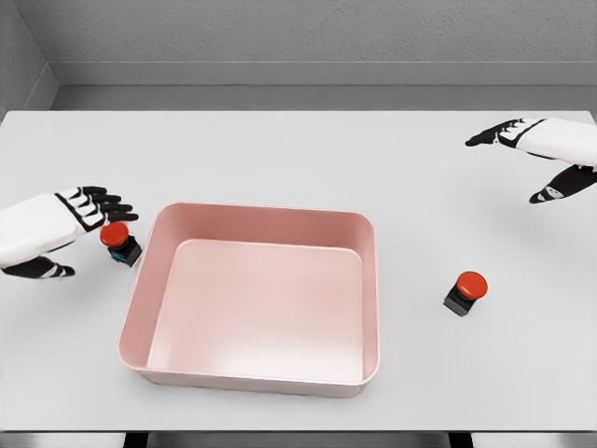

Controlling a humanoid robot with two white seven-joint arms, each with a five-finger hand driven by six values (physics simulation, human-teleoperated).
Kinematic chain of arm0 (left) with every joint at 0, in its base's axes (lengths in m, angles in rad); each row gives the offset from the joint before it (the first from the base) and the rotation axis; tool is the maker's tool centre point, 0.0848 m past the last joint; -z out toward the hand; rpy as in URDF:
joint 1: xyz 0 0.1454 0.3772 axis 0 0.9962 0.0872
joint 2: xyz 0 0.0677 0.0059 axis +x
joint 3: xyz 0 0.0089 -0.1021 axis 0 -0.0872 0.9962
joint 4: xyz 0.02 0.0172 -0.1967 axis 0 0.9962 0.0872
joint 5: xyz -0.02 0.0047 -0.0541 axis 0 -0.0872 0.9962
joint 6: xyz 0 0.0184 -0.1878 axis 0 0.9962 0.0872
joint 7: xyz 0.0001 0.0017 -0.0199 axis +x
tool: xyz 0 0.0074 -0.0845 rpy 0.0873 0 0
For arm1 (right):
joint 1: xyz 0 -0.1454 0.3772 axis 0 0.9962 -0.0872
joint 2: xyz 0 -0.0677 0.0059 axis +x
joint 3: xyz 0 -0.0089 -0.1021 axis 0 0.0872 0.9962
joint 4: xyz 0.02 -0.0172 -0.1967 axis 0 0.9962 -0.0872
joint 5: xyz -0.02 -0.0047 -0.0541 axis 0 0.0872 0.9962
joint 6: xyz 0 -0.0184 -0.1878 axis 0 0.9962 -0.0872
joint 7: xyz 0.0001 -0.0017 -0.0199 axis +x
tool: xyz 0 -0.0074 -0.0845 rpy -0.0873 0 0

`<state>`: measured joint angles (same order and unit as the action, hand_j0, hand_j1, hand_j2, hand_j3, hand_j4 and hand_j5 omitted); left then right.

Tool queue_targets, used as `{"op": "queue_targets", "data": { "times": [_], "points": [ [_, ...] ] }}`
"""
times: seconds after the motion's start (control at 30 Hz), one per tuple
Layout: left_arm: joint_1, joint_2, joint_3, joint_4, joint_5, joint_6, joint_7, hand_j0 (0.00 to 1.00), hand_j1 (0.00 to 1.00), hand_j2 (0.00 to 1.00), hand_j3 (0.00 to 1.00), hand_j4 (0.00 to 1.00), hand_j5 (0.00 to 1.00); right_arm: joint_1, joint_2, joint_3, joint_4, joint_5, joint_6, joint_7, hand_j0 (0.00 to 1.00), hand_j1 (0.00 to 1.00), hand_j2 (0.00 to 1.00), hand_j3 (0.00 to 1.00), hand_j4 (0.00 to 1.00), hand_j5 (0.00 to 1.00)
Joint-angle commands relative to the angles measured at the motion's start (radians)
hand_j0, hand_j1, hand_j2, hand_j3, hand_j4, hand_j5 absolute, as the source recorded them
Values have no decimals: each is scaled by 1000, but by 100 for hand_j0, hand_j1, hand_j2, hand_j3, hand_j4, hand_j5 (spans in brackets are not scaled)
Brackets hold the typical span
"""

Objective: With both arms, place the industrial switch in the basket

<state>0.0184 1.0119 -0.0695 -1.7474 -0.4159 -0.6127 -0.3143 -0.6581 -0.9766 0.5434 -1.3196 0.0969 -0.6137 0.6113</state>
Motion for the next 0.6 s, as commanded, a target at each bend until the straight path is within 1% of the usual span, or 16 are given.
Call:
{"op": "queue_targets", "data": {
  "times": [0.0,0.13,0.17,0.2,0.23,0.27,0.3,0.33,0.37,0.4,0.43,0.47,0.53,0.57],
  "points": [
    [0,-3,0,-3,-24,2,52,100,100,100,100,100,100,0,-1,0,-6,-6,3,0,100,100,100,100,100,100],
    [-3,-22,-1,-9,-26,2,64,100,100,100,100,100,100,0,1,3,-7,-6,3,0,100,100,100,100,100,100],
    [-3,-21,-3,-12,-26,2,112,100,100,100,100,100,100,-2,6,7,-6,-6,3,0,100,100,100,100,100,100],
    [-2,-21,-6,-12,-35,2,158,100,100,100,100,100,100,21,-2,32,-6,-5,3,0,100,100,100,100,100,100],
    [0,-26,-7,-12,-64,2,182,100,100,100,100,100,100,34,-4,62,-3,-5,3,0,100,100,100,100,100,100],
    [3,-36,-10,-12,-93,2,185,100,100,100,100,100,100,40,-5,98,-1,-6,3,0,100,100,100,100,100,100],
    [8,-36,-10,-12,-132,2,185,100,100,100,100,100,100,46,-20,99,-3,-5,3,0,100,100,100,100,100,100],
    [8,-38,-10,-11,-193,2,185,100,100,100,100,100,100,46,-33,98,-3,-5,3,0,100,100,100,100,100,100],
    [8,-38,-10,-11,-241,2,184,100,100,100,100,100,100,46,-34,92,-3,-5,3,-27,100,100,100,100,100,100],
    [8,-38,-10,-9,-264,19,184,100,100,100,100,100,100,48,-33,96,-3,-6,3,-53,100,100,100,100,100,100],
    [8,-38,-10,0,-300,21,181,100,100,100,100,100,100,49,-33,99,-4,-5,3,-53,100,100,100,100,100,100],
    [3,-38,-10,11,-317,25,179,100,100,100,100,100,100,55,-34,99,-4,-5,3,-53,100,100,100,100,100,100],
    [0,-39,-12,32,-319,57,176,100,100,100,100,100,100,72,-40,99,-10,-5,3,-53,100,100,100,100,100,100],
    [-2,-53,-12,45,-316,70,175,100,100,100,100,100,100,75,-40,98,-12,-5,3,-54,100,100,100,100,100,100]
  ]
}}
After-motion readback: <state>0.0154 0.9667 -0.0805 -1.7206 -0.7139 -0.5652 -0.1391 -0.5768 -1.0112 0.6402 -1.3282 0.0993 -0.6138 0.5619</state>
